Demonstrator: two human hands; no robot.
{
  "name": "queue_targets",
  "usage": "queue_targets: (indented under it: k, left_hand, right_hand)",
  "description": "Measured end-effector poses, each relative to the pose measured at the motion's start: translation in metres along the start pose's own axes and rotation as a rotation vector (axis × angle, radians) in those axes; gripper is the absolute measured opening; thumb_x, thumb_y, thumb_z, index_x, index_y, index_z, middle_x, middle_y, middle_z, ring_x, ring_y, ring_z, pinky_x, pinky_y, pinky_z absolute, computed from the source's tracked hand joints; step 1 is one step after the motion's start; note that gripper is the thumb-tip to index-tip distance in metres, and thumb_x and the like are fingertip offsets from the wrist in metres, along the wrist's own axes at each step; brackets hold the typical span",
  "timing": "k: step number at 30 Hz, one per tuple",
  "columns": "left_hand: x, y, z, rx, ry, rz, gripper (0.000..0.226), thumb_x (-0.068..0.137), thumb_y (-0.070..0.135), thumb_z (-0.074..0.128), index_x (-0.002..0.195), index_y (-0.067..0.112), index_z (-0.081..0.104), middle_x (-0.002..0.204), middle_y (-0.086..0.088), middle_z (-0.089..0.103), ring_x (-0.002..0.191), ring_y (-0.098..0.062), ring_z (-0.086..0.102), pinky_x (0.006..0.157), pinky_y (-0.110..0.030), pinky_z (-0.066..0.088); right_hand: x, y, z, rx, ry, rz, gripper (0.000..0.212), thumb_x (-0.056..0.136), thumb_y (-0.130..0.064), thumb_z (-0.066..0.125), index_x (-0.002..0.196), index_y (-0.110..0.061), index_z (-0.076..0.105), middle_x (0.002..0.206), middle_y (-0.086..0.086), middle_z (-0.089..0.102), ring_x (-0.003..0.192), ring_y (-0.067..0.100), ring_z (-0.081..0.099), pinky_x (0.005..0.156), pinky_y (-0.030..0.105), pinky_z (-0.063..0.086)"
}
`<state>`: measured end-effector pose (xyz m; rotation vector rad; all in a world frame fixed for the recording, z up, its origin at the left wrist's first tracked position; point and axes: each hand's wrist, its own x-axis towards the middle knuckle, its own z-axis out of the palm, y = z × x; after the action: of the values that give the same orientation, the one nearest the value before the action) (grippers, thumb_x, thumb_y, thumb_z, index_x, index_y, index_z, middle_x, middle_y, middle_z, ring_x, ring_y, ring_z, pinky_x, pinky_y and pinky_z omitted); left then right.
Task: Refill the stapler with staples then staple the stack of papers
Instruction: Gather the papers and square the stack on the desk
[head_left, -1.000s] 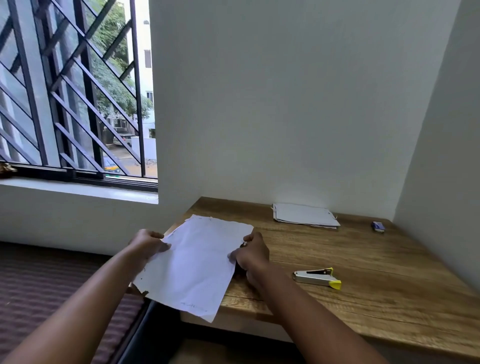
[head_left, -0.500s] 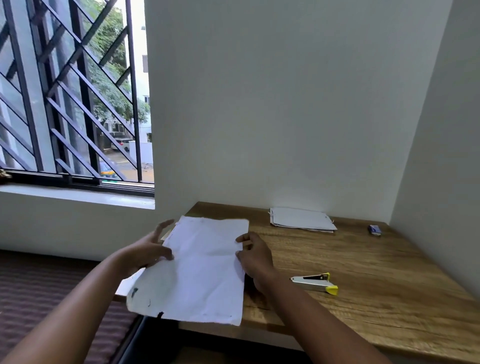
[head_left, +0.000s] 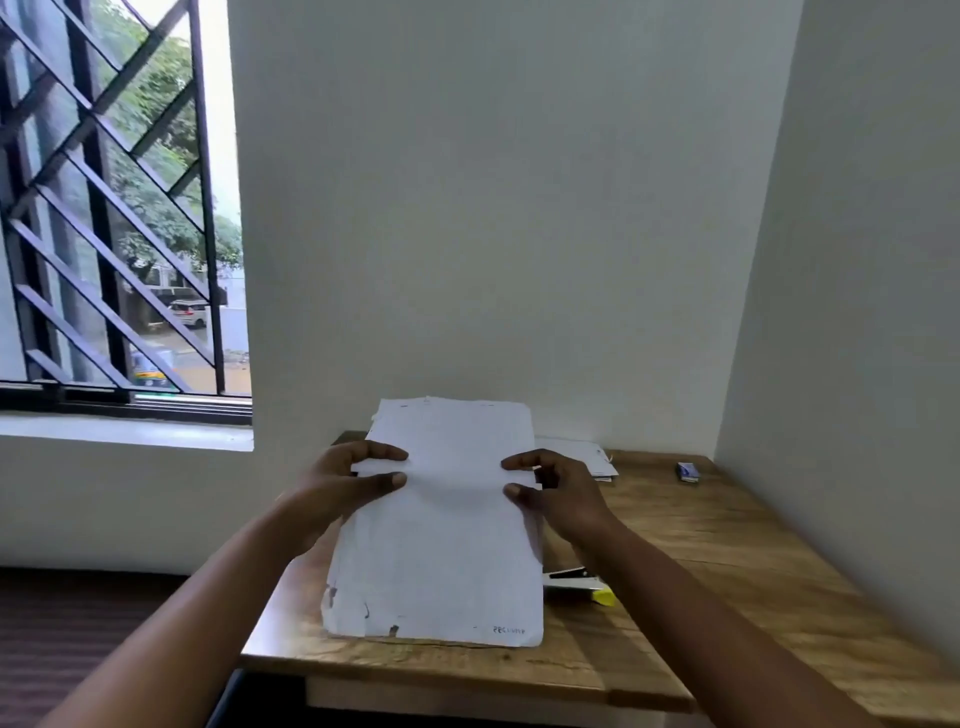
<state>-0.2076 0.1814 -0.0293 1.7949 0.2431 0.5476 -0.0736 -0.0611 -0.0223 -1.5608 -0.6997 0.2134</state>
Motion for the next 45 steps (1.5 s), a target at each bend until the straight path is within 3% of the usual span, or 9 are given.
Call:
queue_targets:
  k: [3,8,16,22,29,33,39,42,45]
  left_hand:
    - [0.009,0.008,0.022,0.061,0.079,0.05,0.029,0.07,0.03,0.087,0.095,0.036,0.075,0.113,0.001,0.067,0.099,-0.024,0.069,0.082,-0.036,0.06]
    - [0.013,0.019,0.05,0.028,0.192,0.082,0.033,0.066,0.022,0.089,0.093,0.029,0.072,0.108,0.003,0.066,0.088,-0.018,0.064,0.074,-0.029,0.055]
    - [0.014,0.037,0.064,0.132,0.17,0.073,0.025,0.072,0.021,0.085,0.094,0.02,0.075,0.107,-0.006,0.069,0.102,-0.027,0.064,0.092,-0.047,0.055]
    - [0.01,0.043,0.07,0.353,0.27,0.12,0.015,0.075,0.035,0.081,0.083,0.023,0.077,0.088,0.003,0.071,0.088,-0.02,0.064,0.07,-0.033,0.05]
    - [0.001,0.046,0.072,0.216,0.145,0.135,0.04,0.079,0.026,0.079,0.113,0.033,0.061,0.074,-0.005,0.049,0.073,-0.023,0.056,0.063,-0.03,0.044]
    - [0.0,0.051,0.074,-0.046,0.099,0.049,0.045,0.087,0.008,0.071,0.124,0.029,0.055,0.106,-0.026,0.061,0.109,-0.041,0.06,0.098,-0.05,0.052]
    - [0.003,0.062,0.081,0.16,0.194,0.121,0.045,0.08,0.012,0.078,0.118,0.029,0.062,0.131,-0.003,0.049,0.107,-0.027,0.061,0.092,-0.046,0.056]
    - [0.006,0.064,0.082,0.285,0.232,0.137,0.029,0.077,0.013,0.081,0.104,0.017,0.073,0.117,-0.003,0.062,0.098,-0.023,0.064,0.086,-0.039,0.056]
    - [0.006,0.066,0.087,0.366,0.252,0.139,0.023,0.077,0.013,0.081,0.099,0.011,0.076,0.091,-0.003,0.07,0.088,-0.022,0.065,0.082,-0.035,0.056]
  right_hand:
    - [0.0,0.003,-0.02,0.021,0.021,-0.024,0.031,0.078,0.005,0.074,0.102,-0.014,0.072,0.102,-0.001,0.071,0.088,0.008,0.067,0.07,0.014,0.054]
    - [0.002,0.005,-0.036,-0.085,0.098,-0.006,0.035,0.077,0.0,0.076,0.109,-0.014,0.073,0.1,-0.014,0.066,0.092,0.0,0.06,0.078,0.019,0.052]
    - [0.002,0.005,-0.052,-0.26,0.193,-0.058,0.009,0.08,-0.013,0.076,0.081,-0.022,0.077,0.083,-0.014,0.07,0.079,0.001,0.061,0.063,0.02,0.046]
    - [0.001,0.007,-0.054,-0.424,0.24,-0.111,0.009,0.083,-0.027,0.072,0.075,-0.029,0.071,0.088,-0.011,0.068,0.086,0.009,0.059,0.075,0.035,0.048]
    - [-0.001,0.013,-0.062,-0.29,0.268,-0.011,0.008,0.087,-0.022,0.07,0.079,-0.023,0.073,0.086,-0.006,0.069,0.087,0.015,0.061,0.071,0.032,0.046]
    - [-0.002,0.008,-0.068,-0.083,0.256,0.048,0.015,0.085,-0.013,0.072,0.095,-0.025,0.07,0.106,0.006,0.066,0.101,0.022,0.06,0.08,0.035,0.051]
    - [-0.001,-0.001,-0.077,-0.033,0.255,0.008,0.027,0.085,-0.009,0.071,0.096,-0.033,0.067,0.102,0.0,0.062,0.092,0.014,0.059,0.072,0.027,0.054]
    - [-0.001,-0.002,-0.082,-0.106,0.19,-0.053,0.027,0.086,-0.006,0.069,0.1,-0.029,0.07,0.105,-0.002,0.067,0.096,0.011,0.062,0.074,0.024,0.054]
    - [0.0,-0.002,-0.082,-0.245,0.251,-0.081,0.017,0.087,-0.007,0.068,0.102,-0.015,0.073,0.103,0.006,0.071,0.098,0.022,0.065,0.083,0.042,0.056]
